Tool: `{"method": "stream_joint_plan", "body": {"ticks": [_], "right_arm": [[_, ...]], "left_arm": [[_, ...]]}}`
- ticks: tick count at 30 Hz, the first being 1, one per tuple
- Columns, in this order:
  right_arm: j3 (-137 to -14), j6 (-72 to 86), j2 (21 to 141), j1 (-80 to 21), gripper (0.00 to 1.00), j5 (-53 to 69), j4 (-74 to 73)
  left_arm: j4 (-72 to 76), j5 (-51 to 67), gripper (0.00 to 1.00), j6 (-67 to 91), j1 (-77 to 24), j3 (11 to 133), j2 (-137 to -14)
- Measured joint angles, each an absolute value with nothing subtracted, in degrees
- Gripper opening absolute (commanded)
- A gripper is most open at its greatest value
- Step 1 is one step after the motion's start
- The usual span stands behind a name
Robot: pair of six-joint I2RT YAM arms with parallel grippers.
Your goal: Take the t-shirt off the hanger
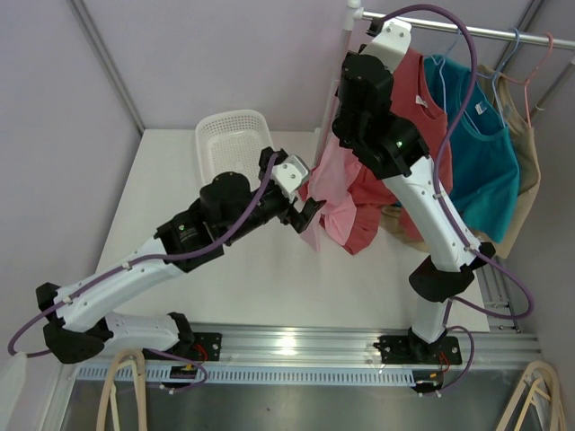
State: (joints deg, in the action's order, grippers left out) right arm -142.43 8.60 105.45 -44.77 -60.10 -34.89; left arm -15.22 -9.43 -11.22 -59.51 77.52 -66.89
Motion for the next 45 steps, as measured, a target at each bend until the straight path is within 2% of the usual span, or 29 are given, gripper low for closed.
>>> {"method": "stream_joint_plan", "body": {"ticks": [2,6,7,8,14,16,17,24,30,34,39,45], "right_arm": [[-142.4,8.6,105.4,-44.8,0.00,-60.0,-34.9],[-142.4,8.6,105.4,-44.8,0.00,-59.7,-34.9],[-142.4,8.6,105.4,-44.8,0.00,-59.6,-34.9],[-142.5,8.6,105.4,-44.8,0.00,-59.5,-34.9],[-142.6,7.9,105.4,-44.8,0.00,-59.5,-34.8],[-142.6,7.4,105.4,-44.8,0.00,-59.5,-34.7],[-142.6,7.3,105.4,-44.8,0.00,-59.5,-34.6],[-142.5,7.1,105.4,-42.4,0.00,-58.6,-34.2],[-142.2,8.8,105.4,-36.1,0.00,-55.2,-34.7],[-142.2,11.8,105.4,-33.3,0.00,-50.9,-36.8],[-142.2,15.6,104.3,-31.5,0.00,-45.2,-41.0],[-141.7,17.9,100.5,-31.7,0.00,-40.9,-45.5]], "left_arm": [[-14.7,-9.5,0.90,-11.3,-59.8,77.2,-67.5],[-14.2,-9.6,0.63,-11.9,-60.6,76.7,-68.9],[-14.2,-9.8,0.60,-12.0,-60.9,76.6,-69.4],[-14.3,-10.2,0.49,-12.1,-61.1,76.6,-69.9],[-14.6,-12.0,0.27,-12.6,-62.5,76.6,-71.3],[-14.7,-12.9,0.04,-12.7,-63.0,76.6,-71.2],[-14.7,-13.4,0.01,-12.9,-63.4,76.6,-71.2],[-19.4,-17.5,0.01,-13.6,-69.6,76.6,-67.6],[-21.2,-20.8,0.01,-12.4,-78.3,72.8,-56.7],[-19.2,-22.3,0.01,-10.4,-79.2,68.2,-51.6],[-13.7,-23.4,0.01,-7.8,-79.2,60.8,-54.9],[-10.1,-22.8,0.01,-6.0,-79.1,58.1,-66.9]]}}
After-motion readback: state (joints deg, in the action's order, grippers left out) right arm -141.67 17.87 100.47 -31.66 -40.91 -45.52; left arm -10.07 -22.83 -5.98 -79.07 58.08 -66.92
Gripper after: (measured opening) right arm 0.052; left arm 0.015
